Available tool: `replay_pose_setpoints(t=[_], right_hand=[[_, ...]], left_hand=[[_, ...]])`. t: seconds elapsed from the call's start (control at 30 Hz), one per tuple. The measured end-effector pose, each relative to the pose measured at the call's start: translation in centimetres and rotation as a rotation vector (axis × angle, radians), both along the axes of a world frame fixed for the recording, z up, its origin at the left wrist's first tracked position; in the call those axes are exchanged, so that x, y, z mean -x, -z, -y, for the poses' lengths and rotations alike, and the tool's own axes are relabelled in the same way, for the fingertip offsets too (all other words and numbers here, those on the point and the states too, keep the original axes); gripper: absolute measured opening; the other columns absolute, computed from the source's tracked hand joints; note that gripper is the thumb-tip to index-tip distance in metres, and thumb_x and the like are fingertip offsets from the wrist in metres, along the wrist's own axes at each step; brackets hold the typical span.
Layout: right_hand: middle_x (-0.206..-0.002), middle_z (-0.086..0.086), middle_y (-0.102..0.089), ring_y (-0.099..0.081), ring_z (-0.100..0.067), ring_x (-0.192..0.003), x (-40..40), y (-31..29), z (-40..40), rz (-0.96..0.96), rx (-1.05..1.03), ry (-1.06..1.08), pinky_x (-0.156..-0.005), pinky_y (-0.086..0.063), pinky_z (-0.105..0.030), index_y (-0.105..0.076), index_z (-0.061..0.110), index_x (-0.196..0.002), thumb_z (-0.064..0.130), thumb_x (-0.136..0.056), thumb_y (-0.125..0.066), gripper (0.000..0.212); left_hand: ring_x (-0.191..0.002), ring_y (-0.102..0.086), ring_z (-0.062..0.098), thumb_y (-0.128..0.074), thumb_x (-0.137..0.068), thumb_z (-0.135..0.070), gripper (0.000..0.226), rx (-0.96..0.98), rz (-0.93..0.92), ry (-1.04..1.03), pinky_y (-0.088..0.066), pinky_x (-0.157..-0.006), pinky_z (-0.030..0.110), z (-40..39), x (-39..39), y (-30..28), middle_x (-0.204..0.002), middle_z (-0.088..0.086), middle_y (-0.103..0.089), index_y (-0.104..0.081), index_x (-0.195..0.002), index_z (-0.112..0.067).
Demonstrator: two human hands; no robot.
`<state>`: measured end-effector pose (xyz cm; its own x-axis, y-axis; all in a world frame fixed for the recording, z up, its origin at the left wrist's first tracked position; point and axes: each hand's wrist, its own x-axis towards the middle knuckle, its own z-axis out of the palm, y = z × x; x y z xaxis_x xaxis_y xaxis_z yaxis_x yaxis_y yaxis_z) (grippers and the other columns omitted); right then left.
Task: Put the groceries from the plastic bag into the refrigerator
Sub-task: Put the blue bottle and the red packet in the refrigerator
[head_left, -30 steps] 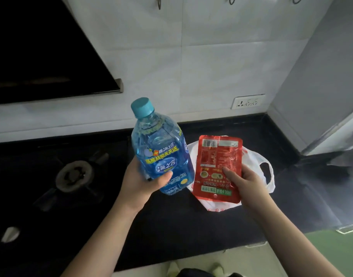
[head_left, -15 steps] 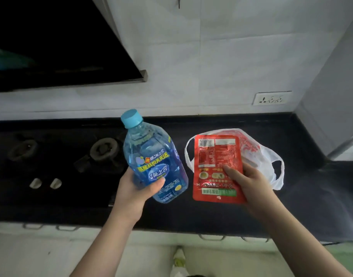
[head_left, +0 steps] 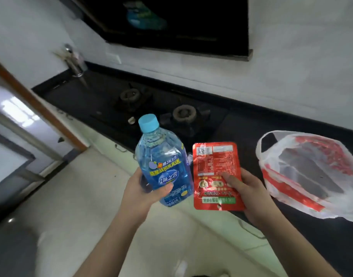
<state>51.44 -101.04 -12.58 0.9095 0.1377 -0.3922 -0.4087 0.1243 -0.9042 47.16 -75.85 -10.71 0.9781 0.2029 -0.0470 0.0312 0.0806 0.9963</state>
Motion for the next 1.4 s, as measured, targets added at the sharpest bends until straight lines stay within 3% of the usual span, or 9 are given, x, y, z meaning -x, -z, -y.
replay_pose_setpoints(t=[0.1,0.17,0.33,0.5,0.7,0.93,1.2,1.3,1.4], right_hand=[[-0.098,0.003,-0.076,-0.074,-0.021,-0.086,0.4,-0.4,-4.8,0.021,0.038,-0.166,-0.082,-0.057,-0.046,-0.064,0.025,-0.110,0.035,-0.088,-0.065,0.025],[-0.097,0.002,-0.076,-0.074,-0.021,-0.085,1.0,-0.9,-8.0,0.032,0.033,-0.254,-0.079,-0.057,-0.041,-0.064,0.023,-0.110,0.033,-0.088,-0.064,0.024],[-0.102,-0.004,-0.076,-0.073,-0.027,-0.090,3.8,-1.3,-16.5,0.030,0.005,-0.410,-0.087,-0.055,-0.049,-0.067,0.023,-0.112,0.031,-0.087,-0.066,0.026],[-0.096,-0.001,-0.077,-0.074,-0.025,-0.083,9.1,-1.5,-26.3,0.076,0.069,-0.586,-0.082,-0.057,-0.049,-0.067,0.026,-0.106,0.033,-0.088,-0.066,0.019],[-0.096,-0.007,-0.077,-0.074,-0.030,-0.083,15.1,-1.7,-35.4,0.051,0.037,-0.762,-0.079,-0.057,-0.045,-0.067,0.020,-0.106,0.025,-0.087,-0.067,0.019],[-0.099,-0.010,-0.076,-0.073,-0.034,-0.086,20.3,-1.8,-44.3,0.027,0.018,-1.006,-0.082,-0.055,-0.048,-0.065,0.013,-0.110,0.022,-0.087,-0.066,0.024],[-0.099,-0.004,-0.076,-0.074,-0.029,-0.087,20.8,-1.0,-51.7,0.014,0.019,-1.188,-0.083,-0.056,-0.048,-0.064,0.019,-0.111,0.026,-0.090,-0.064,0.023],[-0.099,-0.004,-0.076,-0.074,-0.029,-0.086,19.0,-0.7,-54.7,0.019,0.025,-1.227,-0.086,-0.055,-0.051,-0.064,0.020,-0.112,0.028,-0.090,-0.064,0.023],[-0.099,-0.002,-0.076,-0.074,-0.028,-0.086,16.5,-1.0,-57.6,0.035,0.032,-1.266,-0.087,-0.055,-0.054,-0.064,0.021,-0.111,0.030,-0.090,-0.063,0.022]], left_hand=[[-0.106,-0.068,0.031,-0.096,-0.048,-0.036,0.081,0.010,-0.012,-0.123,-0.057,-0.082,0.040,-3.9,3.6,0.0,-0.114,0.011,-0.072,-0.063,-0.116,-0.010],[-0.106,-0.068,0.030,-0.093,-0.051,-0.030,0.075,0.005,-0.007,-0.202,-0.057,-0.082,0.040,-6.3,6.4,0.0,-0.115,0.011,-0.071,-0.063,-0.117,-0.012],[-0.107,-0.068,0.031,-0.089,-0.052,-0.024,0.067,0.038,0.021,-0.405,-0.057,-0.081,0.036,-12.6,14.1,0.4,-0.112,0.013,-0.072,-0.064,-0.113,-0.010],[-0.108,-0.067,0.029,-0.086,-0.055,-0.023,0.056,0.046,0.030,-0.581,-0.056,-0.085,0.039,-18.7,22.8,0.5,-0.113,0.010,-0.072,-0.067,-0.109,-0.019],[-0.104,-0.069,0.027,-0.084,-0.055,-0.022,0.068,0.080,0.063,-0.782,-0.057,-0.078,0.030,-24.1,32.0,0.2,-0.112,0.010,-0.073,-0.060,-0.117,-0.006],[-0.109,-0.067,0.031,-0.086,-0.057,-0.023,0.074,0.042,0.031,-0.967,-0.058,-0.085,0.039,-28.6,40.2,0.5,-0.119,0.014,-0.069,-0.057,-0.122,-0.003],[-0.110,-0.066,0.031,-0.086,-0.059,-0.029,0.071,-0.010,-0.050,-1.116,-0.055,-0.090,0.051,-32.3,41.7,1.0,-0.117,0.011,-0.070,-0.059,-0.121,-0.009],[-0.110,-0.066,0.030,-0.087,-0.059,-0.028,0.070,-0.038,-0.071,-1.157,-0.056,-0.089,0.049,-34.3,40.0,1.0,-0.116,0.009,-0.070,-0.060,-0.120,-0.010],[-0.108,-0.067,0.024,-0.086,-0.058,-0.030,0.068,-0.062,-0.111,-1.185,-0.058,-0.085,0.038,-36.4,37.5,0.6,-0.114,0.004,-0.072,-0.061,-0.119,-0.013]])
